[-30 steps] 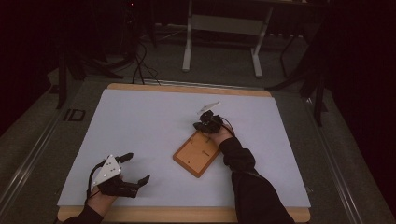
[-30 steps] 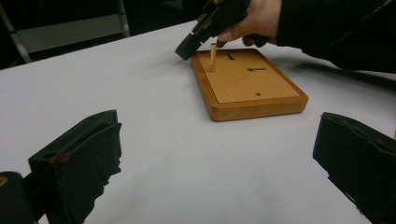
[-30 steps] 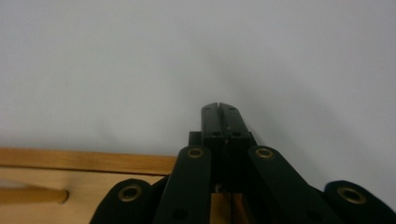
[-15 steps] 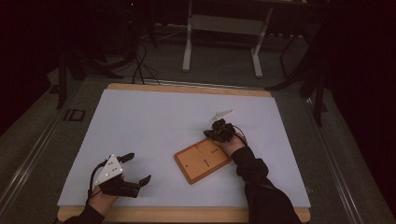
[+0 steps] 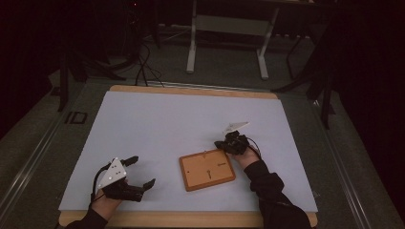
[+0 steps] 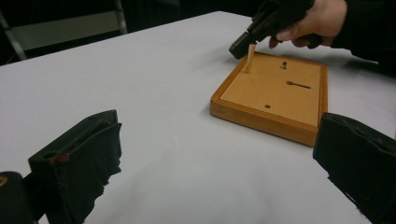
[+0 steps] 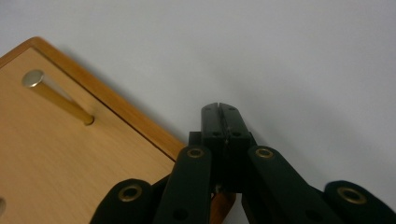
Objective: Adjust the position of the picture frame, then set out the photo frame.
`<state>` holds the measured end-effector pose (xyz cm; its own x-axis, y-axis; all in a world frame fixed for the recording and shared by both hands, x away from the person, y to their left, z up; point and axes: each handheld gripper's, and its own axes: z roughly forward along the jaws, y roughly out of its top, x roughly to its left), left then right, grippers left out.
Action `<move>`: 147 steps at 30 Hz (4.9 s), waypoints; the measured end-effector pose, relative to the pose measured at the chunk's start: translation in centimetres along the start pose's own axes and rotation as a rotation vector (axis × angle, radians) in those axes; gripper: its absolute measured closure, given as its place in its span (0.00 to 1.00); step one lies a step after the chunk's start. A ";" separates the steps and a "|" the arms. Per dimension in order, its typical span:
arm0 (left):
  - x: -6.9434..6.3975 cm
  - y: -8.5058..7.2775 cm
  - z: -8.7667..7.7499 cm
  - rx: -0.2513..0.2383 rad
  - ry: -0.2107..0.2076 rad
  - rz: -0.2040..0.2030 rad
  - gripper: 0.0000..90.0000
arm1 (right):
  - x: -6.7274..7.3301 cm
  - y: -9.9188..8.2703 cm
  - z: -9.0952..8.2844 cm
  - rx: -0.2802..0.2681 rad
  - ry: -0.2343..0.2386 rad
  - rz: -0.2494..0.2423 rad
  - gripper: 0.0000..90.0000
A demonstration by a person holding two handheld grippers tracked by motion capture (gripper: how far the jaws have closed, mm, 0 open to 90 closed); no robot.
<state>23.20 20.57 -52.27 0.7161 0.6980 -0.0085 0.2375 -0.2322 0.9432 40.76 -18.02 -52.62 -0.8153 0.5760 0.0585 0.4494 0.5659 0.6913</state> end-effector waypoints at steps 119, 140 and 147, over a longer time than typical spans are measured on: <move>-3.1 6.1 17.3 0.226 -0.369 0.102 0.70 | 9.4 -9.3 -10.3 -0.288 0.042 -0.083 0.15; -2.4 6.3 18.4 0.240 -0.414 0.097 0.93 | 11.1 -9.2 -9.9 -0.232 0.007 -0.219 0.13; -1.6 6.7 19.0 0.277 -0.458 0.034 0.93 | 12.1 -9.2 -10.3 -0.197 -0.061 -0.320 0.18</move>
<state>36.15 5.03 -52.20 0.9250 0.3338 -0.1816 0.3286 -0.4628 0.8233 22.96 -22.32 -50.87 -0.8774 0.4257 -0.2213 0.0919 0.6018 0.7933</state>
